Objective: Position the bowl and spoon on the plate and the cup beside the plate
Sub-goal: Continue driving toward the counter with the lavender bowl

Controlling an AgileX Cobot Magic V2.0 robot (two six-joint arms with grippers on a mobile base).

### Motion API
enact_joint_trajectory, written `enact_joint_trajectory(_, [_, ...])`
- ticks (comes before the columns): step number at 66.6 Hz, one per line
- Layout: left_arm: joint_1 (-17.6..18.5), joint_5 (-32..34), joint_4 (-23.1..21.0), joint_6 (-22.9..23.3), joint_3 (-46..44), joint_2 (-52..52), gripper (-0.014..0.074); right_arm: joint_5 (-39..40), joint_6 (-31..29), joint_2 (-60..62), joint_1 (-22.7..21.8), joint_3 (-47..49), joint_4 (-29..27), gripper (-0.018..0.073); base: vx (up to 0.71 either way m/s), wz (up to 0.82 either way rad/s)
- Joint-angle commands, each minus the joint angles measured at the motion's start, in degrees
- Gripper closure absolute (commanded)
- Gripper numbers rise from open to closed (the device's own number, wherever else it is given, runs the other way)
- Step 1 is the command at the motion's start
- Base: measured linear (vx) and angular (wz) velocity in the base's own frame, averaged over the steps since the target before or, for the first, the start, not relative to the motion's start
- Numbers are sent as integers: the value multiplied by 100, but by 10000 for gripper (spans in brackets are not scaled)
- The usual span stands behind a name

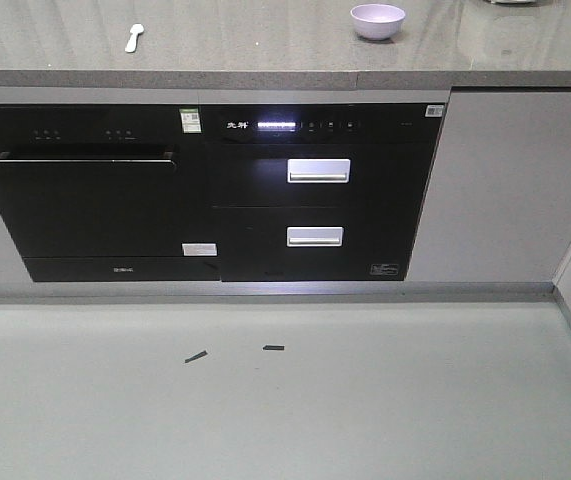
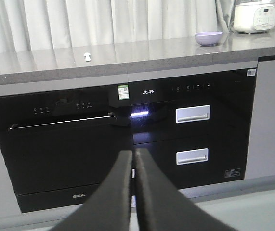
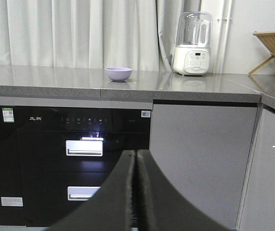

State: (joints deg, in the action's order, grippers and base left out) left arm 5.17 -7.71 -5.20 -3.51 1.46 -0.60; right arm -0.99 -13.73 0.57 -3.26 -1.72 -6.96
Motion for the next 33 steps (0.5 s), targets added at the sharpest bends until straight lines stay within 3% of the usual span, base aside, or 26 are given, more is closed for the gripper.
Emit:
enact_joint_trajectory(1, [3,435,-53,46,173,-99,602,406,-26,63,-36,-76,18,564,5,1])
enact_joint_trajectory(33, [3,435,-53,46,173,-99,602,406,-26,63,-36,-76,18,564,6,0])
